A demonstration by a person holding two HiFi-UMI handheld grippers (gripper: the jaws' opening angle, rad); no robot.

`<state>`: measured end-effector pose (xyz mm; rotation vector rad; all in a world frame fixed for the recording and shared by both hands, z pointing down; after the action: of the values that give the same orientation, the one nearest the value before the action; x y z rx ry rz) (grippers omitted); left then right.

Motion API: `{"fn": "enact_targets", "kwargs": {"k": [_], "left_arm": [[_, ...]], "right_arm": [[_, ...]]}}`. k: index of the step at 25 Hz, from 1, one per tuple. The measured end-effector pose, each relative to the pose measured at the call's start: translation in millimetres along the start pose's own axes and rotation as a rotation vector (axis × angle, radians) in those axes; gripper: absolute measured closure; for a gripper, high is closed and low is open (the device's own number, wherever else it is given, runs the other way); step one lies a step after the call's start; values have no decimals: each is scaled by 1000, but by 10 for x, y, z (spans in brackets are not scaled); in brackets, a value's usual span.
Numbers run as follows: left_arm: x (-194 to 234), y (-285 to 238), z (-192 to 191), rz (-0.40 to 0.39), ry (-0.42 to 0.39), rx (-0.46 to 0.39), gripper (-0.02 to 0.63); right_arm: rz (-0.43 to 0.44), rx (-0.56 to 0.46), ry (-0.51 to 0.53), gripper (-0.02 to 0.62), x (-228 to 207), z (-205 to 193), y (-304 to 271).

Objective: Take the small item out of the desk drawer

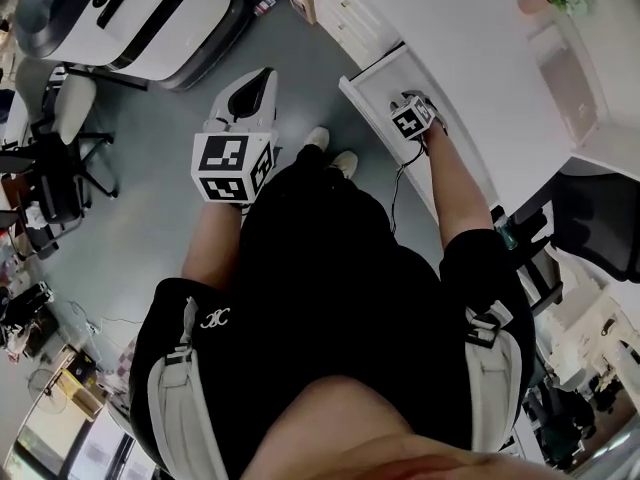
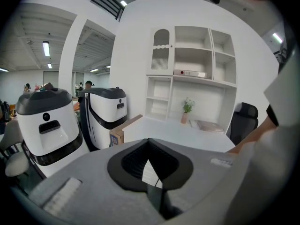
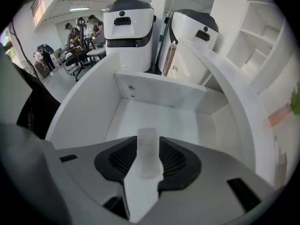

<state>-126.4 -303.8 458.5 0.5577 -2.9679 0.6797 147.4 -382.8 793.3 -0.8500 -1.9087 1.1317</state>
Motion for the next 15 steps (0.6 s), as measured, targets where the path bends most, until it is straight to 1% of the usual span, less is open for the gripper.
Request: {"fn": "enact_targets", "kwargs": {"k": [3,8,12,15], "left_arm": [[41,48,-26,20,4,2,594],[113,103,-34,47,1,8,594],[108,90,43,42,-10,-2,594],[81,30,113,16,-19,-16,594]], "right_arm": [[19,37,-14,453,-2,-43,-126],[44,82,-67,453,70,-98,-273],[51,49,-78,463,63,-49,-192],[34,3,-101,466,4,11,-44]]}}
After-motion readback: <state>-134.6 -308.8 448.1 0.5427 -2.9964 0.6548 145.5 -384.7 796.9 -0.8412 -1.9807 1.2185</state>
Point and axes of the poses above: the fingertips, and each gripper's own axes: y backward along the fingers, x to its left, z out of its top, the point moved 4 cm from there along y, backward along the fingers, and after that the axes turned 8 degrees about -z, right-handed, at the moved point
